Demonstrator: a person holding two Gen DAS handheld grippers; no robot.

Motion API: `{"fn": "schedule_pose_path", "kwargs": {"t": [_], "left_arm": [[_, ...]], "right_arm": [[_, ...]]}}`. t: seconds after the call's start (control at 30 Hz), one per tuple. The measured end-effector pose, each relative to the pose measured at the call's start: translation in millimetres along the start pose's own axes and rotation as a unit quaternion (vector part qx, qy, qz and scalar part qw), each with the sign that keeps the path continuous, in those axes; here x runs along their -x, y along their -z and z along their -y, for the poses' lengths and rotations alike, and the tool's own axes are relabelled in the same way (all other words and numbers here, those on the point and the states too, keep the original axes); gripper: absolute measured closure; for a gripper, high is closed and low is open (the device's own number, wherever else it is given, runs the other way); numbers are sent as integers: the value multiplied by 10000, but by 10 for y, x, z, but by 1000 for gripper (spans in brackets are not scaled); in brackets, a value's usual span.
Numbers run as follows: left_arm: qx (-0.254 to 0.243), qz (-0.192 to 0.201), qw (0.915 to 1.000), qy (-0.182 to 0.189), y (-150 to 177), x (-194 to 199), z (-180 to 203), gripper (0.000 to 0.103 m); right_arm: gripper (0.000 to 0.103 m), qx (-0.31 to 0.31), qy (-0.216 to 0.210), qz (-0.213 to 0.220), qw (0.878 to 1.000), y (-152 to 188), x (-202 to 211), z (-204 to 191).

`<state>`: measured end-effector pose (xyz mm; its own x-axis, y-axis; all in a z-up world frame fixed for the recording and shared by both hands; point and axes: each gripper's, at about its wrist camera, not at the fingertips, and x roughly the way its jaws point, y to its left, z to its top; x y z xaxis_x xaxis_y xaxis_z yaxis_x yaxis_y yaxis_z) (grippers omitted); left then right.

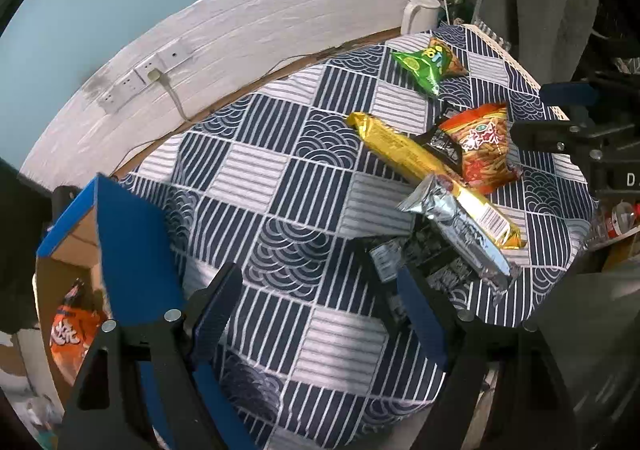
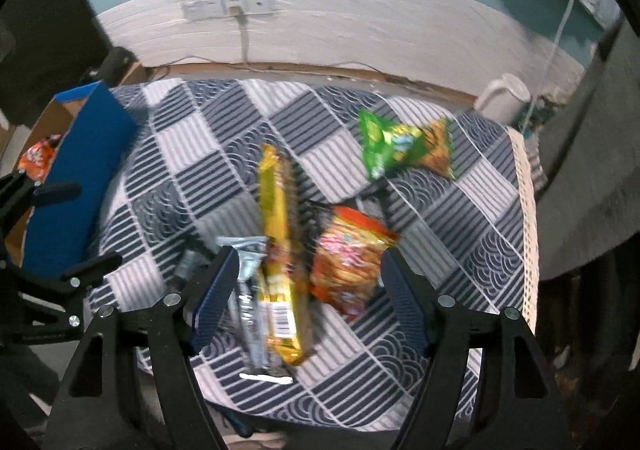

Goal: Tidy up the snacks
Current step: 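Move both tools back toward the remaining snacks on the table, then grasp the silver foil bag with the left tool while the right tool grasps the orange-red chip bag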

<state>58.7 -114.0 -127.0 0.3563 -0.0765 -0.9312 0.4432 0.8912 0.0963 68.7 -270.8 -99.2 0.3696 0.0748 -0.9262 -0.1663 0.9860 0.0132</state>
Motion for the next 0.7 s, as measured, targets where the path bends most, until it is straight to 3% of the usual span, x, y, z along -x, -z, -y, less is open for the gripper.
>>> {"fn": "schedule_pose_path", "kwargs": {"t": [0.2, 0.7], "left_arm": [[63, -215, 9997, 115, -57, -174, 122, 22], [15, -426, 9991, 57, -214, -505, 238, 22]], "right_arm": [[30, -292, 61, -170, 9994, 67, -195, 225], [30, -192, 154, -604, 9979, 36, -802, 192]]}}
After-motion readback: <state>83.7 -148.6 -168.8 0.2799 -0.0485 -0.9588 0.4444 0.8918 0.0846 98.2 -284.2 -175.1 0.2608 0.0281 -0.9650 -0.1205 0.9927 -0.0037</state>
